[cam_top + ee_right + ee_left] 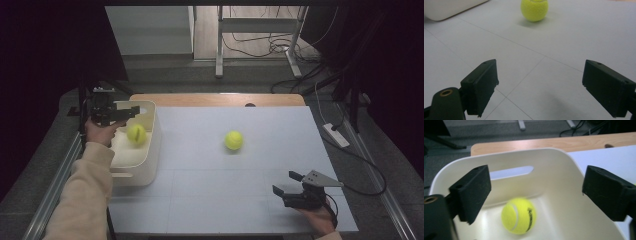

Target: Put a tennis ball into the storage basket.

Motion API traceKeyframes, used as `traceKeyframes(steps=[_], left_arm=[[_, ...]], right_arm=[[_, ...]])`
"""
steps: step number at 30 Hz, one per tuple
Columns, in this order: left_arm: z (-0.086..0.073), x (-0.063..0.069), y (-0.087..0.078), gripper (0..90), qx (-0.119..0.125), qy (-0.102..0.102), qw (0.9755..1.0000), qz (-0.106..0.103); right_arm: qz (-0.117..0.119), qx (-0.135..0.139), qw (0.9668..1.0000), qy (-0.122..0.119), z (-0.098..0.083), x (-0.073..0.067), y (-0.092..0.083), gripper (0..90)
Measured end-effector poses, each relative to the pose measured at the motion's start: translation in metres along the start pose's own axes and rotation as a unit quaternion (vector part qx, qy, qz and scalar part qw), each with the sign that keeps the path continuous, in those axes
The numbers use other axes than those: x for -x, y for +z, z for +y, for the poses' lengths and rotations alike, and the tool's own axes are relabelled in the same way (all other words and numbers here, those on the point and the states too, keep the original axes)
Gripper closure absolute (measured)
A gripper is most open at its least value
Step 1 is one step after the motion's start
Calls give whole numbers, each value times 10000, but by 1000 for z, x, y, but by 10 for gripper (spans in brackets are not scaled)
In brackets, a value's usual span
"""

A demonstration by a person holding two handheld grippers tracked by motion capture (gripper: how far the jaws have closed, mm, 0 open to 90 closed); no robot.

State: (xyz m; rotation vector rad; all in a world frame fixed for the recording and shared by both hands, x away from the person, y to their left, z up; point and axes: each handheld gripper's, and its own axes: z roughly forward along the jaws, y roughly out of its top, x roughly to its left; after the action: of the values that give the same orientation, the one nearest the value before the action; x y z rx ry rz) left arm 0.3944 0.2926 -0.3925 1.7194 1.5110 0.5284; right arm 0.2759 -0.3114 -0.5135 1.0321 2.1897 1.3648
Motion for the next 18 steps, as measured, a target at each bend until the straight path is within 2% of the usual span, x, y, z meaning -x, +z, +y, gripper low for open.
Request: traceKeyframes(steps=[4, 9, 11, 14, 18], left_arm=[[-2, 5, -6, 65, 164, 65, 9995, -255], [-5, 14, -15, 55, 373, 193, 9974, -590], [-7, 20, -19, 60, 510, 268, 9952, -794], [-8, 25, -23, 61, 587, 363, 9938, -874], [-11, 38, -31, 63, 782, 535, 9899, -1058]], right_arm=[[14, 11, 10000, 16, 0, 0, 1, 129], [3, -5, 10000, 17, 0, 1, 2, 129], [9, 20, 10000, 31, 0, 1, 1, 129], [1, 33, 10000, 41, 0, 1, 1, 129], [-8, 33, 10000, 40, 1, 2, 1, 129]])
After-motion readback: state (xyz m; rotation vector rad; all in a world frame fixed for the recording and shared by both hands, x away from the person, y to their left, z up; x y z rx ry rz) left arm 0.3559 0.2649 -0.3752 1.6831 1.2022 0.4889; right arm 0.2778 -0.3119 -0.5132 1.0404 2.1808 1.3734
